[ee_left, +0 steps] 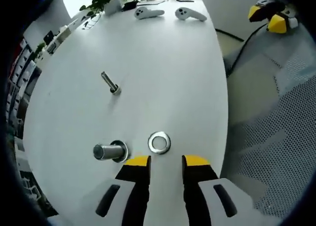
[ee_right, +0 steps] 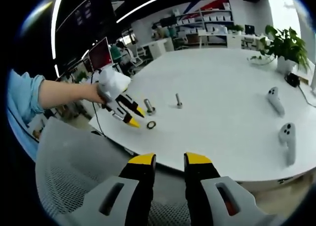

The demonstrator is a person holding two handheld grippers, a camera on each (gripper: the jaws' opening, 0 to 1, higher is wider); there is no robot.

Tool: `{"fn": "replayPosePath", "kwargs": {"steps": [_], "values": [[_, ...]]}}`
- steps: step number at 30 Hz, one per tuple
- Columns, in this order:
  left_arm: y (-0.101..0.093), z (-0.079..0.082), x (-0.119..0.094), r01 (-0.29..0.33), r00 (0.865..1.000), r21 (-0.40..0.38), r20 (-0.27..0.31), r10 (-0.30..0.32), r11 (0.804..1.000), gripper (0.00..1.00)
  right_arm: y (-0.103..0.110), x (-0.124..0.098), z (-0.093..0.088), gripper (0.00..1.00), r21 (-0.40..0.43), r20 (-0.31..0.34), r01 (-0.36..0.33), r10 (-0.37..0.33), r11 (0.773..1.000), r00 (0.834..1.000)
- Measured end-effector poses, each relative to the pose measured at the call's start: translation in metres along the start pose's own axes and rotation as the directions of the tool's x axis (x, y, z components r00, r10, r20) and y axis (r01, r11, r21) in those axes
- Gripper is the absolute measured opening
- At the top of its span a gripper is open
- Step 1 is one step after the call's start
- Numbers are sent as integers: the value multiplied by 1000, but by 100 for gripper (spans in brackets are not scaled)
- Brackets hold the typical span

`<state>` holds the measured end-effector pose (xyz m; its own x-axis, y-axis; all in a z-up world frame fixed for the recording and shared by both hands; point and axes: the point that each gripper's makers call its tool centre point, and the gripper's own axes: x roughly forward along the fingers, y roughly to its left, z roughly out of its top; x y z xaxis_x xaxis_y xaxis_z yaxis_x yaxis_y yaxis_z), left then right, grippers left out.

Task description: Place the washer onto the threaded stud by aligning its center hole with the stud, sliding it down to the base, and recovering from edge contact or off-axis alignment until the washer reaches the visible bottom stop.

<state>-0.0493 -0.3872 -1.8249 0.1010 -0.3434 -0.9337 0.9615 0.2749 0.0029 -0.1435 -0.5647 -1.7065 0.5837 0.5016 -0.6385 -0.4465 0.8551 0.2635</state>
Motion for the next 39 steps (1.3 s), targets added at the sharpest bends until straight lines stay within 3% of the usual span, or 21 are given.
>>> {"fn": "replayPosePath", "kwargs": {"steps": [3,6,12,18,21,26,29,39], "values": [[-5,0,10,13,1000,19,-11,-13,1000,26,-1,0,0,25,9,4,6,-6,1000,1000],[2,-4,16,-9,999,78,-50,13,997,27,-2,0,1,25,15,8,10,-10,1000,1000],[11,0,22,-34,998,108,-53,40,994,30,-3,0,0,26,18,8,11,-11,1000,1000],[14,-4,27,-25,997,97,-72,32,995,30,-4,-1,1,26,14,8,19,-19,1000,1000],[15,0,26,-27,998,102,-53,32,994,30,-4,-1,0,26,14,9,21,-21,1000,1000],[10,0,29,21,998,58,-56,-17,998,25,-5,0,1,26,9,7,23,-23,1000,1000],[10,1,30,27,998,102,-52,-22,994,25,-6,-1,1,26,16,10,27,-28,999,1000],[8,3,31,26,996,94,-82,-18,995,22,-6,-2,1,26,31,19,29,-29,999,999]]}}
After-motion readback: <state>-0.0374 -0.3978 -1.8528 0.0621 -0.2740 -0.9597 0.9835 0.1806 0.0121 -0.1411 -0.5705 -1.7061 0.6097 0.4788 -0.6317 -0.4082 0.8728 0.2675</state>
